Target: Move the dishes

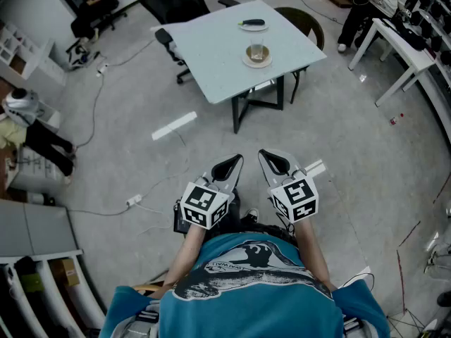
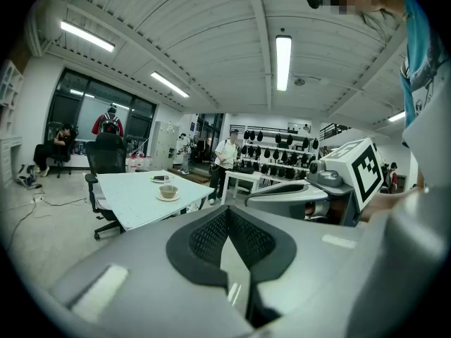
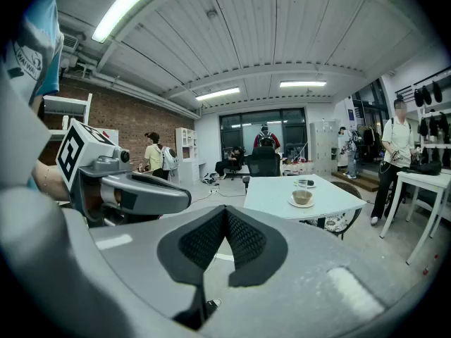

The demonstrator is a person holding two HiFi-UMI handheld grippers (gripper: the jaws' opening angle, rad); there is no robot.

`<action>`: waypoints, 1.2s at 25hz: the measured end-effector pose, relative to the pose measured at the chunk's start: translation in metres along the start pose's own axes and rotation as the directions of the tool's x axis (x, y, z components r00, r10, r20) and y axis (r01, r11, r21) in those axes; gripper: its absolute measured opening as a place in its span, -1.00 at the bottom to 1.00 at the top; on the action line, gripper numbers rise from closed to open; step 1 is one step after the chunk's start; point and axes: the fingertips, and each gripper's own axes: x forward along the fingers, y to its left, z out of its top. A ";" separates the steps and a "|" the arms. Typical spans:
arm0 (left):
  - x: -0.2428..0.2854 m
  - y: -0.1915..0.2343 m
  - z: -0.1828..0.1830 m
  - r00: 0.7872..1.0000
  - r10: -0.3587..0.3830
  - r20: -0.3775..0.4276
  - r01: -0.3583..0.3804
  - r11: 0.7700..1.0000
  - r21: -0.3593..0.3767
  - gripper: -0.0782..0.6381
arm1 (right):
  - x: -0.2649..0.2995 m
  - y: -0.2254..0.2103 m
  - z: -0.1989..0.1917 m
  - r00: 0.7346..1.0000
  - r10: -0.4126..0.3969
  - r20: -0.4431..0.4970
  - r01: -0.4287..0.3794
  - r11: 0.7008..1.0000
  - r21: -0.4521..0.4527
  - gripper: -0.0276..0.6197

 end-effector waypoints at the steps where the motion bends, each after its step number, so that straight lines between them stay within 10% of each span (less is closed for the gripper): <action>1: 0.000 0.000 0.000 1.000 0.000 -0.001 0.000 1.000 0.002 -0.75 | 0.000 -0.001 0.000 1.000 -0.002 0.004 0.002 1.000 0.004 -0.91; 30: 0.016 0.005 -0.002 0.999 -0.026 -0.042 0.026 1.000 0.000 -0.75 | 0.015 -0.011 -0.012 0.999 0.035 0.007 -0.036 0.992 0.119 -0.91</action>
